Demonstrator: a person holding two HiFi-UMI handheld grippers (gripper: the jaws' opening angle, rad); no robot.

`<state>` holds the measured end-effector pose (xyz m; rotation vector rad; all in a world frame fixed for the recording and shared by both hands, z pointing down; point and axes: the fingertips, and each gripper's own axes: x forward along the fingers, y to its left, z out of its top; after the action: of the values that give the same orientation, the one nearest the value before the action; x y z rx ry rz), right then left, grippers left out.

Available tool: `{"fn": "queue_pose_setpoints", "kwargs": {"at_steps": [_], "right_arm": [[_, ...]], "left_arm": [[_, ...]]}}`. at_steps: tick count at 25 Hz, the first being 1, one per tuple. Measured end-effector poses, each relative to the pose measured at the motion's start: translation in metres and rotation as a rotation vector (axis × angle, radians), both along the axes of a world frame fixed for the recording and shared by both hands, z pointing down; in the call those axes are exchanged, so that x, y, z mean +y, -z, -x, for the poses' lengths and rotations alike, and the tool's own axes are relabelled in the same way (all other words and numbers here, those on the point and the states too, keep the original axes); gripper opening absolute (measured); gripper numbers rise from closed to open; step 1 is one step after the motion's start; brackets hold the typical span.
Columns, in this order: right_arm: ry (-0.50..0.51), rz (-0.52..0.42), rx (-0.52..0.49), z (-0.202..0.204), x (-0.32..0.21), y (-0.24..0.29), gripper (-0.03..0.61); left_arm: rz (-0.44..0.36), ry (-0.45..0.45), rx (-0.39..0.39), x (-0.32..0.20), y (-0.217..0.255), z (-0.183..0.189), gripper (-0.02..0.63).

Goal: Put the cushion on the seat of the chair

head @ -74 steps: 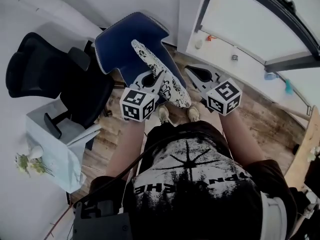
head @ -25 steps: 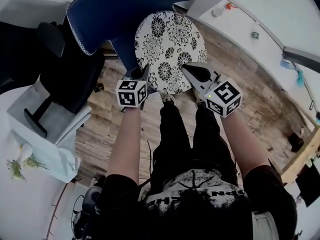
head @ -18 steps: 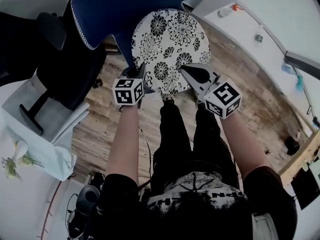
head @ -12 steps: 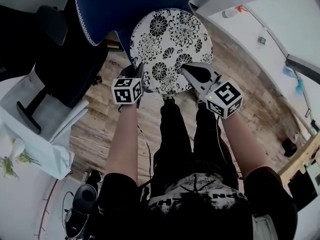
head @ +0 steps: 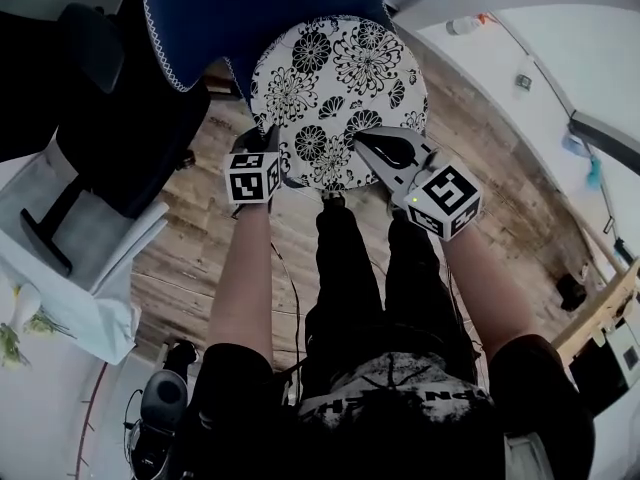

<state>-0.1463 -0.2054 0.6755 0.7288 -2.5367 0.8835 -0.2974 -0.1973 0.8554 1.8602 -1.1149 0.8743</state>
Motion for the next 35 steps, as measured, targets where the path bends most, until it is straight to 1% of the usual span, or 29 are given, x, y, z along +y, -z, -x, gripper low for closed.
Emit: {"fn": "queue_pose_setpoints", "kwargs": {"at_steps": [2,3,5,8,9,11,13,16,18,21,23,26,27,29,30,32,35], "right_arm": [[0.001,0.005,0.001,-0.002,0.0,-0.003,0.018],[0.001,0.008,0.001,-0.003,0.0,-0.004,0.018],[0.002,0.013,0.0,-0.003,0.0,-0.006,0.018],[0.01,0.011,-0.003,-0.003,0.001,-0.004,0.018],[0.012,0.009,-0.005,-0.003,0.002,-0.003,0.018],[0.015,0.004,-0.006,-0.006,0.002,0.0,0.018],[0.015,-0.001,-0.005,-0.009,0.002,0.003,0.018],[0.02,-0.016,-0.001,-0.013,0.003,0.01,0.018],[0.024,-0.032,0.001,-0.017,0.002,0.016,0.018],[0.026,-0.056,0.002,-0.023,0.001,0.03,0.018],[0.027,-0.074,0.001,-0.027,0.001,0.043,0.018],[0.02,-0.11,0.0,-0.039,0.0,0.065,0.018],[0.013,-0.12,0.0,-0.044,0.0,0.072,0.019],[0.0,-0.134,0.006,-0.057,0.004,0.087,0.019],[0.0,-0.14,0.009,-0.062,0.006,0.095,0.018],[0.007,-0.153,0.004,-0.073,0.012,0.112,0.018],[0.026,-0.195,0.005,-0.09,0.013,0.142,0.018]], "left_arm": [[0.007,0.009,-0.032,-0.001,-0.006,0.004,0.033],[0.015,0.018,-0.048,-0.001,-0.009,0.006,0.066],[0.034,0.033,-0.071,0.001,-0.015,0.011,0.156],[0.044,0.041,-0.106,0.003,-0.018,0.017,0.237],[0.042,0.046,-0.119,0.003,-0.018,0.02,0.254],[0.034,0.07,-0.14,0.001,-0.015,0.026,0.273],[0.024,0.106,-0.146,-0.002,-0.01,0.031,0.279],[0.001,0.156,-0.113,-0.007,0.002,0.031,0.279],[-0.033,0.175,-0.082,-0.013,0.018,0.025,0.279],[-0.109,0.19,-0.039,-0.021,0.051,0.011,0.276],[-0.16,0.194,-0.008,-0.026,0.078,0.0,0.252],[-0.236,0.177,0.045,-0.033,0.123,-0.023,0.146],[-0.259,0.173,0.075,-0.035,0.14,-0.033,0.11],[-0.305,0.182,0.161,-0.037,0.179,-0.055,0.049],[-0.331,0.186,0.2,-0.038,0.199,-0.066,0.029],[-0.384,0.175,0.239,-0.039,0.238,-0.086,0.016],[-0.459,0.127,0.254,-0.041,0.288,-0.119,0.015]]}}
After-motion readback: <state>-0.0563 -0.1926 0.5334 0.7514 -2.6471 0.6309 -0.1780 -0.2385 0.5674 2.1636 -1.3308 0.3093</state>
